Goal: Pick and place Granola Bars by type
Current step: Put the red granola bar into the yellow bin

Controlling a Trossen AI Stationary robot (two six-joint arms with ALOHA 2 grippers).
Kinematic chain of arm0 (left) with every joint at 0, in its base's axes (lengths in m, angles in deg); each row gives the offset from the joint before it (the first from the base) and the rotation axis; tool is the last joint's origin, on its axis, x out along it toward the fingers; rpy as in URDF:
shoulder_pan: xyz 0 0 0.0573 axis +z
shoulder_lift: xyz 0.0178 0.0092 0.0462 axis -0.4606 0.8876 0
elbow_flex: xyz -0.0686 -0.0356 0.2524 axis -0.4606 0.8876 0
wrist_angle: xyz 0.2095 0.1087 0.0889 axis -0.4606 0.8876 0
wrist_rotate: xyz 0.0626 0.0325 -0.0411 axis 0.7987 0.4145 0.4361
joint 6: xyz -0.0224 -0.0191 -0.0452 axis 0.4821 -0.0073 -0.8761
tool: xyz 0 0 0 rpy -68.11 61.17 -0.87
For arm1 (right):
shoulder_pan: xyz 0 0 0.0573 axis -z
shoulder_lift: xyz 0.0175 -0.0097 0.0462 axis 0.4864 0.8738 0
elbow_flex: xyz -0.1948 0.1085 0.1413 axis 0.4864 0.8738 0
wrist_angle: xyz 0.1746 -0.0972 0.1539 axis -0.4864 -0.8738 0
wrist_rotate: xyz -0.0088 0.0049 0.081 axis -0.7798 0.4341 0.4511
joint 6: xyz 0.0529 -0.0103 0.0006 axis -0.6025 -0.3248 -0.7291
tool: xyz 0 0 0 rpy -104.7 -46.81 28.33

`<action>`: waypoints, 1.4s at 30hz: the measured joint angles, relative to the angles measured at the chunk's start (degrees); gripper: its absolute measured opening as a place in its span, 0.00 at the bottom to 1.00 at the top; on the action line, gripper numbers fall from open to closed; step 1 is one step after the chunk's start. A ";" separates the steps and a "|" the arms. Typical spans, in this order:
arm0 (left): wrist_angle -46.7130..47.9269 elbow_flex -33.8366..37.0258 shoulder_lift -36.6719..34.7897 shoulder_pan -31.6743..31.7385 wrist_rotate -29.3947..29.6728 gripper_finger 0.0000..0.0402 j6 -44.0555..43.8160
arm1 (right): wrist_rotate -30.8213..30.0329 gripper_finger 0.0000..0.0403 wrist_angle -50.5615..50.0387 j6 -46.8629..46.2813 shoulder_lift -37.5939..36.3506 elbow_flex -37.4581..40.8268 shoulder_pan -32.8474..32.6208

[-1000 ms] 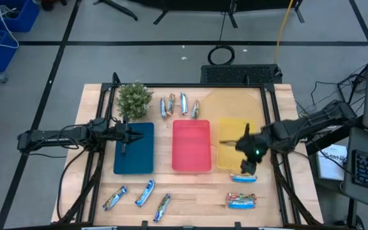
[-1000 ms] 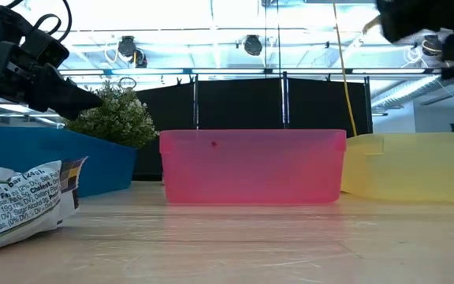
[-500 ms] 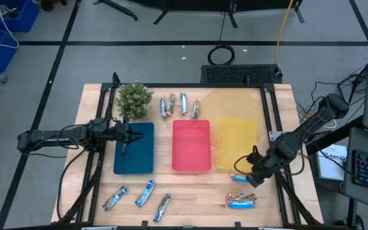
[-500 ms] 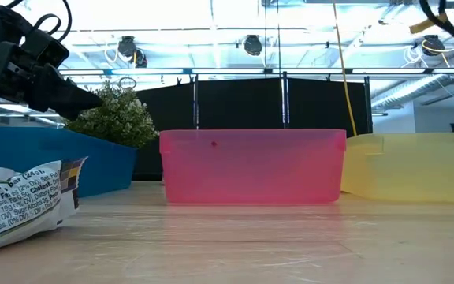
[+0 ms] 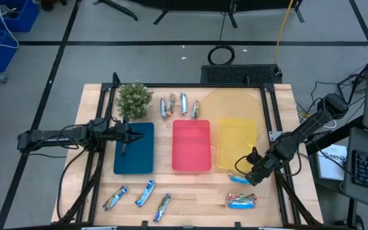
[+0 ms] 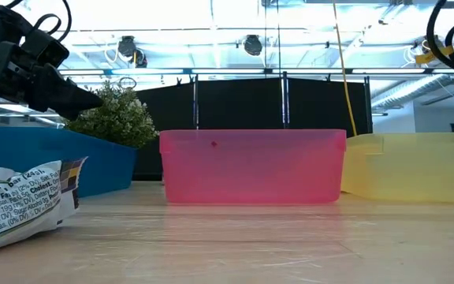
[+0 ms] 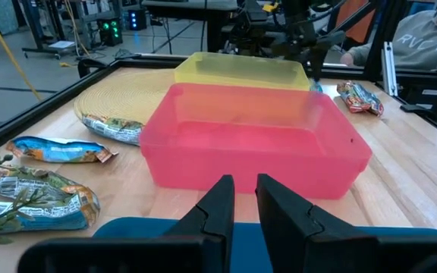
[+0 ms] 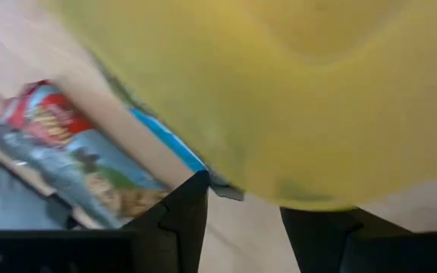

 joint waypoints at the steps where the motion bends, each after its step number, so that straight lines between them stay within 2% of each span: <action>1: -0.29 0.00 0.00 0.01 0.00 0.17 0.01 | -0.19 0.38 1.34 0.00 0.00 0.30 0.02; 6: -0.79 0.00 -0.02 0.02 0.04 0.17 1.38 | -1.41 0.38 4.40 -0.07 -0.02 2.04 0.02; 10: -0.81 0.00 -0.02 0.02 0.04 0.17 1.45 | 0.09 0.36 5.19 -1.47 -0.02 3.20 0.04; 13: -0.81 0.00 -0.02 0.02 0.04 0.17 1.40 | 2.01 0.28 5.84 -1.13 -0.02 3.41 0.01; 18: -0.83 0.00 -0.02 0.02 0.06 0.17 1.48 | 3.08 0.05 10.32 3.68 -0.02 3.41 0.02; 25: -0.84 0.00 -0.02 0.02 0.08 0.17 1.25 | 1.70 0.01 17.08 9.40 -0.25 3.37 -0.02; 28: -0.84 0.00 -0.02 0.02 0.08 0.17 1.22 | 1.07 0.01 23.36 10.14 -1.09 3.33 -0.04; 32: -0.84 0.00 -0.02 0.02 0.08 0.17 0.81 | -2.85 0.00 33.32 15.12 -2.65 3.25 -0.54; 35: -0.85 0.00 -0.02 0.02 0.08 0.17 0.84 | -7.40 0.00 36.56 20.64 -4.70 2.82 -0.61; 39: -0.86 0.00 -0.02 0.02 0.08 0.17 0.98 | -13.29 0.00 33.89 29.45 -7.97 0.72 -0.54; 42: -0.86 0.00 -0.02 0.02 0.08 0.17 1.07 | -19.78 0.00 24.44 35.61 -11.22 -2.21 0.91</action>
